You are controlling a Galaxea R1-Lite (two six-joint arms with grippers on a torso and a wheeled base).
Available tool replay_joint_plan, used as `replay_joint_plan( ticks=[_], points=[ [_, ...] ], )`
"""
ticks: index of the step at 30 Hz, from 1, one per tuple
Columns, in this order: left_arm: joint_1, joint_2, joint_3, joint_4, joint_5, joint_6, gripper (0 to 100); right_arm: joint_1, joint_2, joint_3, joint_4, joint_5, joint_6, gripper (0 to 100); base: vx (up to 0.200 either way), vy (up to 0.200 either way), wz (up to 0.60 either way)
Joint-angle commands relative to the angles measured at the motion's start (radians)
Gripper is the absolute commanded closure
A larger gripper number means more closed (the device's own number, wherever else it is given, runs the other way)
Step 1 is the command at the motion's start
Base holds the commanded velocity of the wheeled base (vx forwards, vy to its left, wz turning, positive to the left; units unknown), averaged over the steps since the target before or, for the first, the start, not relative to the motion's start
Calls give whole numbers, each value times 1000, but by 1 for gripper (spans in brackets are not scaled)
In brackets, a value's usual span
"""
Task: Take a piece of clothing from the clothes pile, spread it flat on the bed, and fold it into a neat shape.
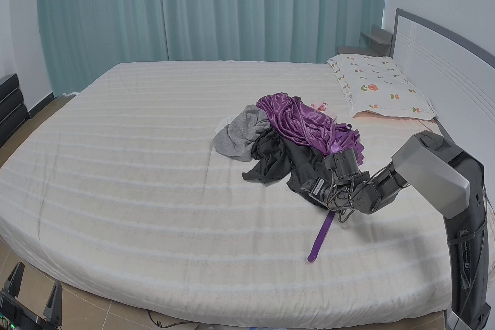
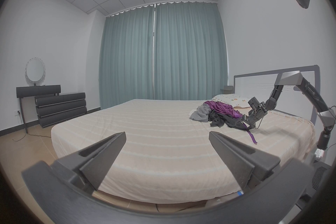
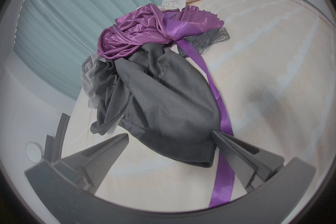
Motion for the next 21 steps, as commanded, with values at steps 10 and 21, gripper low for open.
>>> replay_joint_plan(
  ticks=[10, 21],
  points=[
    [0, -18, 18, 0, 0, 0, 0, 12, 110, -203, 101, -81, 1, 100, 0, 0, 0],
    [0, -18, 18, 0, 0, 0, 0, 48, 99, -218, 106, -76, 48, 100, 0, 0, 0]
  ],
)
